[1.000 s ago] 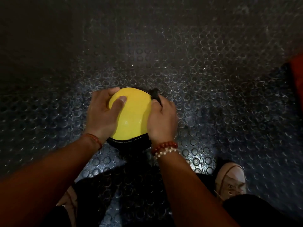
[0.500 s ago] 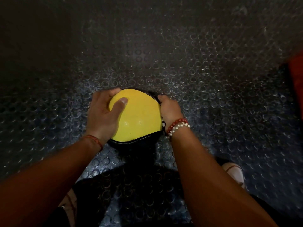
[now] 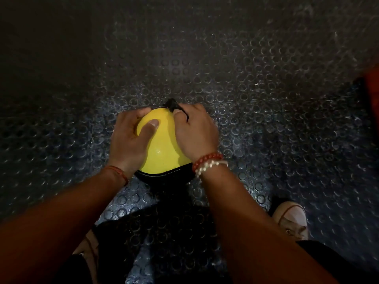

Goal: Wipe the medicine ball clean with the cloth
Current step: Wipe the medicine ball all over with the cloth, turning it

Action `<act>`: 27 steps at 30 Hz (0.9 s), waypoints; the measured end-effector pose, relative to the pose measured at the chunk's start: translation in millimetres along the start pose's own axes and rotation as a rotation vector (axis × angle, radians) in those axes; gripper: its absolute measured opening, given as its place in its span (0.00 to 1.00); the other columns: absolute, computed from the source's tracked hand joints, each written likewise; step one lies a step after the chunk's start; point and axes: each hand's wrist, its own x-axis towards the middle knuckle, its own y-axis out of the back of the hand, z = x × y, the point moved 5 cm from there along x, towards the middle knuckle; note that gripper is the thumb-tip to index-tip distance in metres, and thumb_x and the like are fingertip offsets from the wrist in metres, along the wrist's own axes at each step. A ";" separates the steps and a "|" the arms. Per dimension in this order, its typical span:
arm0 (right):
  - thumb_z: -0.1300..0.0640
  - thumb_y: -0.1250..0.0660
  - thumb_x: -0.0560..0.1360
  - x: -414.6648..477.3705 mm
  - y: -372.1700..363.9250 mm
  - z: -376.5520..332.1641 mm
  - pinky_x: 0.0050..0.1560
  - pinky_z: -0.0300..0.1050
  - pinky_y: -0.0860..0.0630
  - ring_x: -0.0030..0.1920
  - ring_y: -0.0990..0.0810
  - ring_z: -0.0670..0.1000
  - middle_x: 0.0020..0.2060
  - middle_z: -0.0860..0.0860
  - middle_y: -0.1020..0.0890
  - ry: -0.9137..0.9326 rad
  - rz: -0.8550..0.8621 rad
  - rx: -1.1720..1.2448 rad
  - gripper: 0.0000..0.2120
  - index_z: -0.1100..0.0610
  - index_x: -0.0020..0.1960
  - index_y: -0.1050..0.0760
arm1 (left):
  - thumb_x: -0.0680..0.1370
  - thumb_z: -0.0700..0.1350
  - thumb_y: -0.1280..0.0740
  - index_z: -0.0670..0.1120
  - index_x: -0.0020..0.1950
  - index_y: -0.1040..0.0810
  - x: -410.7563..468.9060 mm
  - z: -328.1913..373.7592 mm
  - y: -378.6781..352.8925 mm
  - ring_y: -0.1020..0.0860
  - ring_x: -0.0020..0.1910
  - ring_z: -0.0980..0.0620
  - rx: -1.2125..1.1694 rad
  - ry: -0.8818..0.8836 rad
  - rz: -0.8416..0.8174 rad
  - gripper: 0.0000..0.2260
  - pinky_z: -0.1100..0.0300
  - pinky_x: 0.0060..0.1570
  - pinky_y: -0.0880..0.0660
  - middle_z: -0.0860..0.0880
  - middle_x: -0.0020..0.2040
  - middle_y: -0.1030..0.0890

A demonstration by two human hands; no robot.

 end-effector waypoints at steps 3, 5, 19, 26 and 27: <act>0.50 0.43 0.79 23.3 -2.4 13.1 0.37 0.41 0.32 0.38 0.27 0.49 0.39 0.47 0.24 -0.153 -0.146 0.151 0.14 0.51 0.41 0.22 | 0.70 0.65 0.39 0.57 0.61 0.24 1.3 -0.1 -0.3 0.31 0.51 0.78 -0.002 0.010 0.003 0.24 0.81 0.51 0.37 0.57 0.56 0.30; 0.52 0.42 0.79 29.8 -0.8 26.3 0.39 0.43 0.31 0.37 0.26 0.48 0.38 0.49 0.22 -0.293 -0.199 0.258 0.14 0.53 0.39 0.23 | 0.70 0.65 0.39 0.58 0.61 0.25 1.6 -1.9 0.0 0.30 0.53 0.75 -0.015 0.019 0.005 0.22 0.76 0.53 0.35 0.56 0.57 0.29; 0.51 0.43 0.79 -45.9 -7.8 47.4 0.53 0.44 0.29 0.54 0.25 0.47 0.57 0.47 0.25 -0.515 0.240 0.514 0.15 0.52 0.62 0.25 | 0.72 0.62 0.38 0.53 0.65 0.23 -1.7 3.9 1.0 0.30 0.52 0.72 0.029 0.027 0.023 0.25 0.78 0.51 0.37 0.55 0.58 0.30; 0.48 0.42 0.77 -18.3 2.7 9.2 0.53 0.48 0.27 0.53 0.24 0.52 0.57 0.47 0.25 -0.098 0.160 0.056 0.16 0.47 0.63 0.25 | 0.69 0.66 0.41 0.53 0.65 0.23 -1.5 5.9 -1.2 0.30 0.57 0.60 0.033 0.016 0.001 0.29 0.77 0.53 0.37 0.54 0.58 0.30; 0.48 0.43 0.77 -10.8 1.9 9.1 0.50 0.47 0.28 0.51 0.25 0.52 0.55 0.48 0.25 -0.106 0.098 0.035 0.15 0.47 0.60 0.24 | 0.69 0.66 0.41 0.53 0.65 0.24 -0.5 5.6 -1.5 0.30 0.57 0.60 0.031 0.022 -0.002 0.30 0.78 0.52 0.37 0.54 0.58 0.30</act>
